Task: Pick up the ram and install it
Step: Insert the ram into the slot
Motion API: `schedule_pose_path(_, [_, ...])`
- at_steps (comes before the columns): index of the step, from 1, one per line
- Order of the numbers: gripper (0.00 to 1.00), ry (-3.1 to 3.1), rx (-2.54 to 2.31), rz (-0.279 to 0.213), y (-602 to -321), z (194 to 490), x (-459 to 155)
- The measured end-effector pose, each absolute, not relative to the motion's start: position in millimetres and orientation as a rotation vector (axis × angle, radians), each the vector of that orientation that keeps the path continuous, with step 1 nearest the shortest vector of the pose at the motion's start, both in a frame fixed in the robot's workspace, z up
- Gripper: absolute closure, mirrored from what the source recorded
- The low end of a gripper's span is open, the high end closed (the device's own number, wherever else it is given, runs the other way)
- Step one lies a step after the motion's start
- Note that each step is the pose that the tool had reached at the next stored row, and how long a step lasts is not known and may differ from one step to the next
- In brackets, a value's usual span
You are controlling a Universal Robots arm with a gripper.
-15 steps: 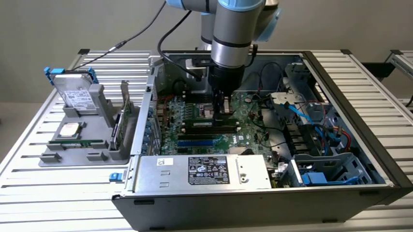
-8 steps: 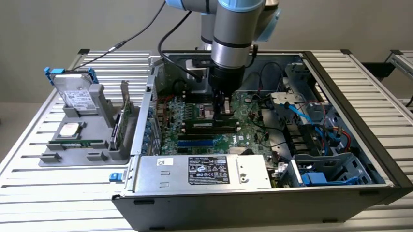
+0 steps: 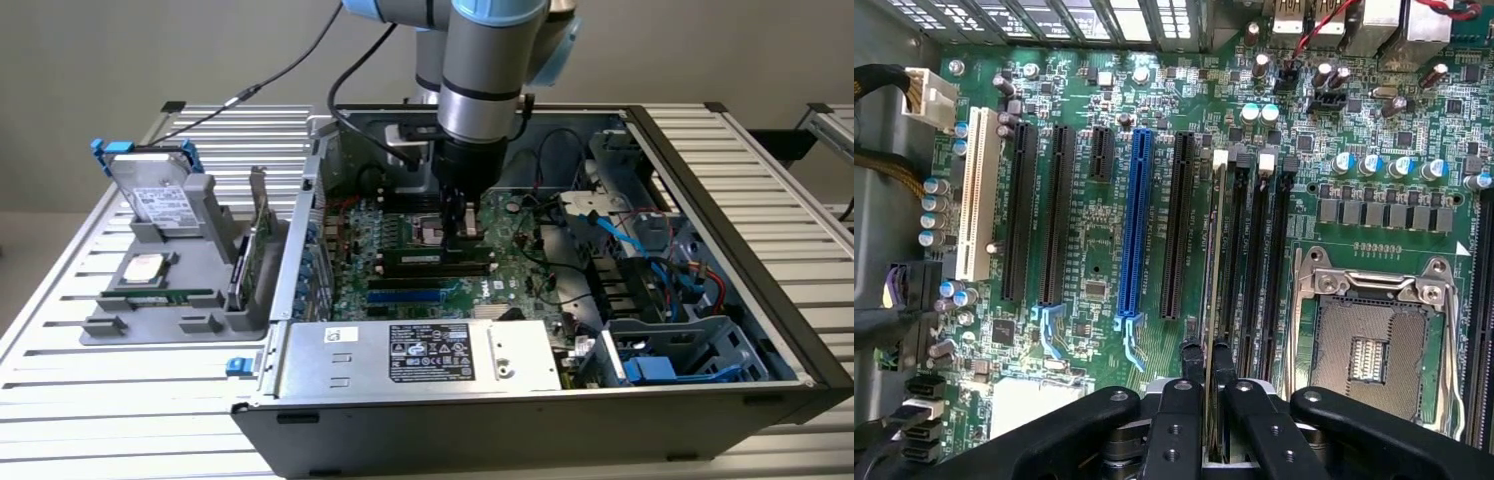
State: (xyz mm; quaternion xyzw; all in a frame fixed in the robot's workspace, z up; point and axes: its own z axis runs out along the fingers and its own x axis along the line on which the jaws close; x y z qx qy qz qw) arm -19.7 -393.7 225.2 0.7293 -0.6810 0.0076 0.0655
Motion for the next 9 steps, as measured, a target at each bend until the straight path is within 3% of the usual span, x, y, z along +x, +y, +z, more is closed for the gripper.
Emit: schedule_pose_path(9, [0.86, -2.058, 2.196, 0.023, -392.6, 222.0, -19.8])
